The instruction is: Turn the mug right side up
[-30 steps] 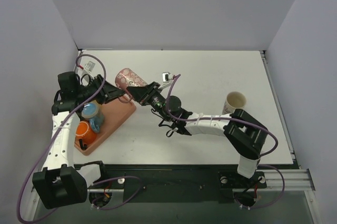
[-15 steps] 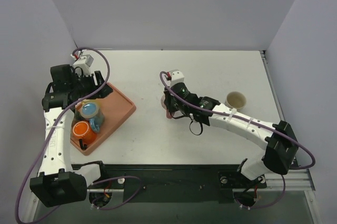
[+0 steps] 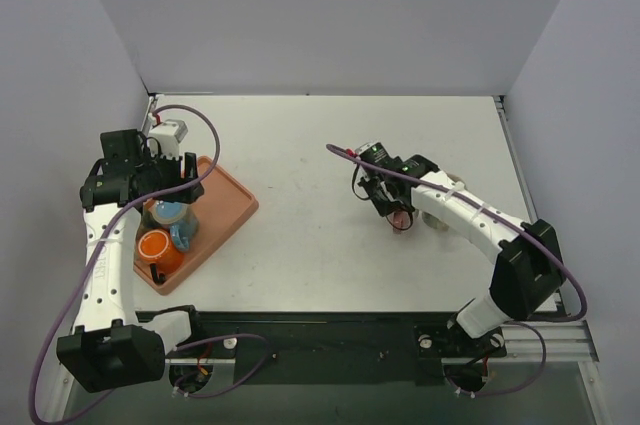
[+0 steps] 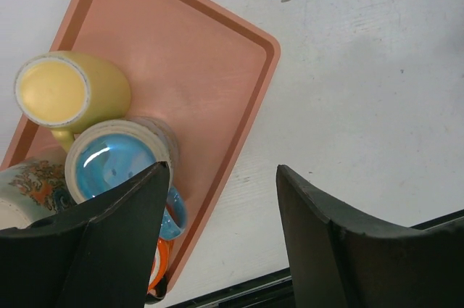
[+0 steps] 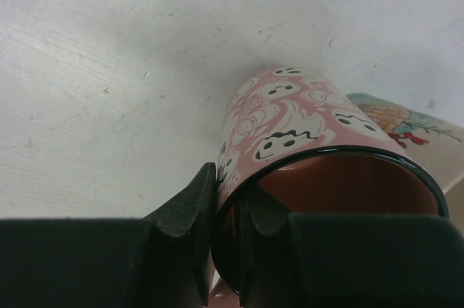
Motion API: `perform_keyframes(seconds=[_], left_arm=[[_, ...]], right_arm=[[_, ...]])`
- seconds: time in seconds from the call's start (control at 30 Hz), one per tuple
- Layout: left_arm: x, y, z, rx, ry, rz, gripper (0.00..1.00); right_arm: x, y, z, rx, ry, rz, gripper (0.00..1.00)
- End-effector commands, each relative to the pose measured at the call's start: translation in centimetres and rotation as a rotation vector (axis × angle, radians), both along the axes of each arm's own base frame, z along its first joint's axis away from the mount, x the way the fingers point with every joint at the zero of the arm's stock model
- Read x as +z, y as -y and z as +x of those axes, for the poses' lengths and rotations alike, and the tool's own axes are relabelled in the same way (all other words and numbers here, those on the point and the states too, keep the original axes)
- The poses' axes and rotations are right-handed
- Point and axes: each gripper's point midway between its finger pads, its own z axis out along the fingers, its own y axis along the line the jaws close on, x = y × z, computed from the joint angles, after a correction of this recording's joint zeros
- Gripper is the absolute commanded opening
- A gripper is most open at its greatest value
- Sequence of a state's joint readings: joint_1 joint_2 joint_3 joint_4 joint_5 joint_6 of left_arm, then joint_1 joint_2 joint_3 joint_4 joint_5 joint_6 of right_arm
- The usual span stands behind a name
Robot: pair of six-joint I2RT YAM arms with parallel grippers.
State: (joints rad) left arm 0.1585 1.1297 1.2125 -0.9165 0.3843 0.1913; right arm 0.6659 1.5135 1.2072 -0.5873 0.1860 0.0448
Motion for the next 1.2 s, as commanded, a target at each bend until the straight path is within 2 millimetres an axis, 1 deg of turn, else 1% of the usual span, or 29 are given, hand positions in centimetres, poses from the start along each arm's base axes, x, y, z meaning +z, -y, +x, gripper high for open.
perform_keyframes(seconds=[0.0,0.03,0.07,0.23,0.27,0.3,0.33,0.4,0.5,0.53,0.57,0.6,0.63,0.67,0.7,0.73,0.77,0.8,0.83,0.87,0.9,0.93,0.97,1.0,1.03,1.07,1.1,1.13,1.17], left_arm=[[1.0,-1.0,-0.4,-0.021,0.031,0.086,0.71],[0.9,-1.1,-0.4,-0.018,0.027,0.089,0.71],[0.8,-1.0,-0.4,-0.022,0.024,0.088,0.71],[0.4,-0.9,-0.2,-0.022,0.015,0.078,0.71],[0.4,-0.9,-0.2,-0.021,0.014,0.077,0.71],[0.3,-0.9,-0.1,-0.021,0.013,0.075,0.71],[0.2,-0.9,-0.1,-0.019,0.011,0.075,0.71],[-0.1,-0.9,-0.1,-0.021,0.004,0.075,0.71],[-0.3,-1.1,-0.1,-0.018,0.001,0.084,0.71],[-0.4,-1.2,-0.1,-0.016,-0.002,0.088,0.71],[-0.5,-1.2,0.0,-0.018,-0.005,0.089,0.71],[-0.5,-1.1,-0.1,-0.022,-0.009,0.088,0.71],[-0.7,-1.2,0.0,-0.022,-0.015,0.09,0.71],[-0.8,-1.3,-0.1,-0.024,-0.024,0.095,0.71],[-0.8,-1.4,-0.2,-0.028,-0.03,0.103,0.71],[-1.0,-1.7,-0.2,-0.029,-0.037,0.125,0.71],[-0.9,-1.9,-0.4,-0.028,-0.042,0.137,0.71],[-1.0,-2.5,-0.4,-0.028,-0.046,0.173,0.71],[-0.9,-2.7,-0.7,-0.03,-0.054,0.19,0.71],[-1.0,-3.3,-0.9,-0.035,-0.062,0.23,0.71],[-1.2,-3.9,-1.5,-0.03,-0.088,0.263,0.71],[-1.1,-4.2,-1.9,-0.043,-0.092,0.293,0.71],[-1.6,-4.8,-2.7,-0.036,-0.123,0.325,0.71],[-1.7,-5.2,-3.3,-0.034,-0.128,0.354,0.7],[-2.4,-5.6,-4.0,-0.028,-0.16,0.377,0.7],[-2.6,-5.8,-4.7,-0.026,-0.161,0.395,0.69],[-3.5,-6.1,-5.7,-0.023,-0.198,0.404,0.69],[-3.7,-6.1,-6.2,-0.024,-0.202,0.411,0.69],[-4.6,-6.2,-6.8,-0.022,-0.229,0.415,0.68]], right_arm=[[-1.3,0.7,0.4,0.067,-0.086,0.034,0.0],[-1.9,0.9,0.4,0.065,-0.117,0.062,0.0],[-2.3,0.5,0.3,0.077,-0.13,0.092,0.0],[-3.3,-0.2,0.6,0.099,-0.158,0.166,0.0],[-3.5,0.0,0.9,0.09,-0.15,0.176,0.0],[-3.7,0.0,0.8,0.092,-0.153,0.189,0.0],[-3.8,0.1,1.3,0.082,-0.139,0.204,0.0],[-4.0,0.3,1.7,0.074,-0.121,0.219,0.0],[-4.4,0.5,1.9,0.075,-0.125,0.212,0.0],[-4.3,0.6,2.0,0.073,-0.124,0.209,0.03],[-4.5,0.6,1.9,0.069,-0.133,0.205,0.08],[-4.3,0.5,1.9,0.063,-0.131,0.212,0.22],[-4.2,0.4,1.8,0.06,-0.128,0.219,0.28],[-3.9,0.3,1.6,0.056,-0.118,0.225,0.4],[-3.6,0.1,1.6,0.062,-0.096,0.226,0.46],[-2.7,0.6,1.9,0.043,-0.049,0.205,0.53],[-2.2,0.4,1.8,0.046,-0.026,0.198,0.57],[-1.0,1.1,2.2,0.018,0.028,0.171,0.59],[-0.3,1.9,2.2,-0.005,0.056,0.12,0.62],[0.9,2.1,2.0,-0.015,0.077,0.117,0.62],[1.7,2.3,1.9,-0.024,0.106,0.096,0.63],[2.8,2.3,1.7,-0.023,0.137,0.101,0.71],[3.4,2.3,1.5,-0.024,0.163,0.09,0.75],[4.3,2.0,1.0,-0.009,0.192,0.099,0.76],[5.0,1.9,0.8,-0.008,0.22,0.107,0.78],[5.1,1.6,0.6,0.003,0.227,0.109,0.79],[5.6,1.6,0.4,0.001,0.242,0.12,0.79],[5.6,1.5,0.2,0.0,0.245,0.125,0.79],[6.0,1.7,0.1,-0.005,0.255,0.13,0.79]])
